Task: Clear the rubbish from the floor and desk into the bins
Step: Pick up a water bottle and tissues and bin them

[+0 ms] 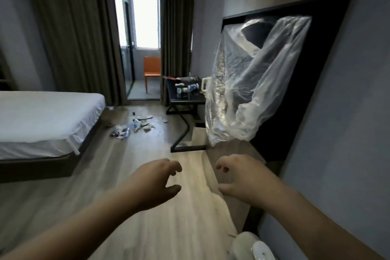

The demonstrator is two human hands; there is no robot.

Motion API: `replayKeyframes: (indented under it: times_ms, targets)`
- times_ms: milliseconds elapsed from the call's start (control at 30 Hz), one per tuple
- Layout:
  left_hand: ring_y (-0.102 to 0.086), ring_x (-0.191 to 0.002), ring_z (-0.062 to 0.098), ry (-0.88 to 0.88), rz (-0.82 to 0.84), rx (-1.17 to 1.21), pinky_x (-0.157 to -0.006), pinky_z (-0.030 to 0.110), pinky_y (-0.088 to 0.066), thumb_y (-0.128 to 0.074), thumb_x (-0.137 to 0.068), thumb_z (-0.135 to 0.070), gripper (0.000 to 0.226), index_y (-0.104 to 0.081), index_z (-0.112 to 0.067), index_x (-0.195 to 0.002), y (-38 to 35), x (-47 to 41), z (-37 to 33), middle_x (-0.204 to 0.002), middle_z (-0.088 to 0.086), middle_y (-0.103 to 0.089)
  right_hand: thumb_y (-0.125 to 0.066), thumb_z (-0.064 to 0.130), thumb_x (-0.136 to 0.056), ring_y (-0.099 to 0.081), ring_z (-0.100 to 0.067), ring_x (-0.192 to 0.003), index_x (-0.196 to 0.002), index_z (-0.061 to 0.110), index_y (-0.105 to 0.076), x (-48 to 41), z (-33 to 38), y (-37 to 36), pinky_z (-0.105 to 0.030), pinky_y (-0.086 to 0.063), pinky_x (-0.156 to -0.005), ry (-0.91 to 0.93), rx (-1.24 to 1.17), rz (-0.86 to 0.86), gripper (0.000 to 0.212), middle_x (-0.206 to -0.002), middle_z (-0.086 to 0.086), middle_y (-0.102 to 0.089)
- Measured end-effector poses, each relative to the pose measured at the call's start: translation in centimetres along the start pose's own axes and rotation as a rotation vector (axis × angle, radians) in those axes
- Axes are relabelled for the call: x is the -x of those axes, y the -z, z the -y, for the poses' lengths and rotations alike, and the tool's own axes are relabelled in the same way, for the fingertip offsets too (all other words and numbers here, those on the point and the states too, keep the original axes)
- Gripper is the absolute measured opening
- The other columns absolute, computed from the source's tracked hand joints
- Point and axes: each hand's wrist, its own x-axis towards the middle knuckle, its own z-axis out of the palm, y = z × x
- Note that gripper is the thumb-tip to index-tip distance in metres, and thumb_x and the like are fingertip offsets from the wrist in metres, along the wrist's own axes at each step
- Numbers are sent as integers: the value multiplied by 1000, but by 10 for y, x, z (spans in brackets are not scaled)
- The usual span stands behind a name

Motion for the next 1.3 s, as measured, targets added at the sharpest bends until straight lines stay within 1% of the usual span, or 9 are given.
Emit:
replayKeyframes:
  times_ms: [67, 233, 433, 600, 733, 833, 1000, 1133, 1300]
  targets:
    - [-54, -107, 5, 45, 2, -5, -88, 19, -43, -57, -89, -44, 40, -49, -32, -126, -1, -9, 26, -120, -15, -56, -65, 41, -79, -53, -10, -111, -123, 32, -56, -34, 6, -9, -24, -40, -83, 40, 6, 11, 45, -116, 10, -59]
    - [-54, -106, 5, 133, -19, -27, -87, 19, -43, -57, -88, -44, 40, -51, -31, -125, 2, -55, 87, -119, -13, -57, -65, 40, -79, -55, -10, -110, -126, 32, -55, -123, 7, -25, -26, -45, -88, 131, 10, 22, 48, -118, 10, -59]
    - [-54, -108, 4, 234, -50, -34, -92, 23, -46, -56, -88, -46, 41, -49, -33, -127, 13, -135, 141, -120, -15, -56, -63, 41, -81, -53, -13, -112, -128, 30, -54, -239, -16, -23, -29, -47, -89, 217, 13, 5, 48, -121, 7, -57]
    - [-54, -108, 4, 288, -48, -18, -92, 21, -44, -56, -88, -46, 41, -50, -32, -126, 13, -196, 187, -120, -15, -57, -62, 41, -82, -54, -11, -108, -123, 29, -55, -329, -33, -28, -25, -40, -76, 277, 22, 13, 44, -116, 9, -58]
    - [-54, -106, 4, 321, -34, -3, -89, 20, -44, -57, -88, -46, 40, -51, -31, -124, 9, -237, 236, -118, -14, -57, -62, 42, -82, -53, -12, -114, -127, 31, -52, -394, -32, -43, -28, -46, -86, 295, 20, 53, 48, -122, 9, -57]
    - [-54, -105, 4, 339, -28, 7, -88, 19, -44, -57, -87, -46, 40, -51, -32, -124, 6, -268, 282, -117, -14, -57, -61, 41, -83, -52, -14, -114, -127, 30, -52, -449, -24, -58, -29, -44, -87, 303, 22, 80, 46, -122, 8, -57]
    - [-54, -107, 3, 350, -9, 0, -90, 20, -44, -56, -88, -46, 41, -49, -33, -126, 9, -323, 373, -120, -15, -55, -62, 38, -82, -54, -15, -109, -125, 27, -54, -550, 0, -83, -30, -46, -86, 284, 15, 103, 45, -117, 6, -58]
    - [-54, -107, 3, 353, -1, 13, -90, 20, -44, -56, -88, -46, 41, -49, -32, -126, 27, -365, 450, -121, -14, -55, -61, 37, -82, -54, -14, -109, -123, 27, -55, -634, 30, -95, -25, -40, -77, 273, 14, 115, 43, -118, 7, -58]
    - [-54, -108, 4, 352, 28, 40, -92, 22, -45, -56, -88, -45, 42, -49, -31, -128, 34, -417, 531, -122, -13, -55, -60, 37, -83, -54, -16, -110, -126, 27, -53, -722, 54, -115, -27, -42, -80, 244, 20, 153, 45, -119, 6, -58]
